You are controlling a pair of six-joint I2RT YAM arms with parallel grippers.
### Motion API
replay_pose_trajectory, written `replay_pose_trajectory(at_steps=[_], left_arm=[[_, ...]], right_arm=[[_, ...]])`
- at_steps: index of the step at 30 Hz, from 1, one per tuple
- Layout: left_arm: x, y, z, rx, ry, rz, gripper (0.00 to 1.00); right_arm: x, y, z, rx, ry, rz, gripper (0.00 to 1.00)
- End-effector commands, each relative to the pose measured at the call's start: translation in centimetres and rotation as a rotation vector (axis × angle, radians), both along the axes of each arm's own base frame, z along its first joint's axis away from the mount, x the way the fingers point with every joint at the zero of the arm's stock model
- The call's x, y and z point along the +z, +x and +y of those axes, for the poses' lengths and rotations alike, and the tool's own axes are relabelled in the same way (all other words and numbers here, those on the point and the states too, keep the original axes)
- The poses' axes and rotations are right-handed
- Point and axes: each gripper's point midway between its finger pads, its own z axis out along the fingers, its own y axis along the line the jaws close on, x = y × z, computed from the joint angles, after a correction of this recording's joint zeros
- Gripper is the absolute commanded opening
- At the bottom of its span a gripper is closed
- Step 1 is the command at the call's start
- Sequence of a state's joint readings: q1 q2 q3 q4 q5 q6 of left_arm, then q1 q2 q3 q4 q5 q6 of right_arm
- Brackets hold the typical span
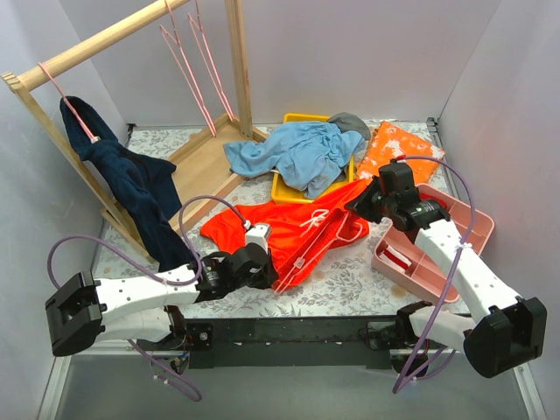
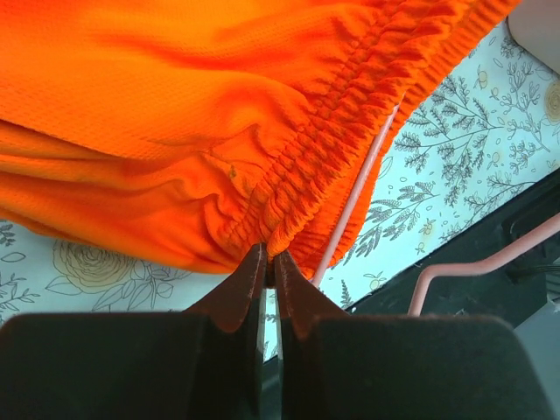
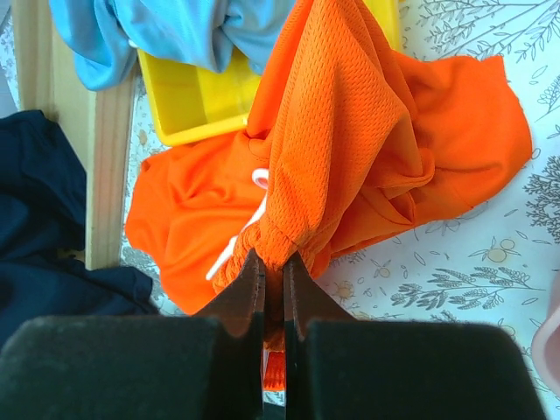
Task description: Place the shorts on the hanger
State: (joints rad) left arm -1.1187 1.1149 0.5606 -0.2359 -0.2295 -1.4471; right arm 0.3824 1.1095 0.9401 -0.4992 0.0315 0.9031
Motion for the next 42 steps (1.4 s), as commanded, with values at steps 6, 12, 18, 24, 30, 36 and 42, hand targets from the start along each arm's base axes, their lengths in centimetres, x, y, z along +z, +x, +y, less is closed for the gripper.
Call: replay_pose_trajectory(at_steps=[6, 12, 18, 24, 30, 36, 42], left_arm=[[-3.0, -3.6, 3.5, 0.017, 0.071, 0.138, 0.00], [-0.6, -4.3, 3.5, -0.024, 0.025, 0.133, 0.00], [1.2, -5.7, 2.8, -0.098, -0.012, 0.147, 0.00], [3.7, -6.2, 1.9, -0.136, -0.037, 0.137, 0.00], [10.7, -4.2, -0.3, -0.141, -0.136, 0.014, 0.00], [20.5, 0.2, -2.8, -0.131, -0.112, -0.238, 0.00], [28.4, 2.5, -4.3, -0.136, -0.117, -0.387, 0.00]], right_arm=[[7.5, 5.1, -1.1, -0.129, -0.001, -0.213, 0.01], [7.7, 5.8, -2.5, -0.193, -0.051, -0.246, 0.01], [7.2, 6.6, -2.7, -0.224, -0.066, -0.240, 0.01], [7.4, 7.0, -3.1, -0.240, -0.092, -0.245, 0.01], [9.2, 6.1, -1.7, -0.221, -0.091, -0.257, 0.01], [16.0, 5.1, 2.5, -0.137, -0.031, -0.312, 0.01], [23.0, 3.7, 2.3, -0.105, 0.015, -0.367, 0.01]])
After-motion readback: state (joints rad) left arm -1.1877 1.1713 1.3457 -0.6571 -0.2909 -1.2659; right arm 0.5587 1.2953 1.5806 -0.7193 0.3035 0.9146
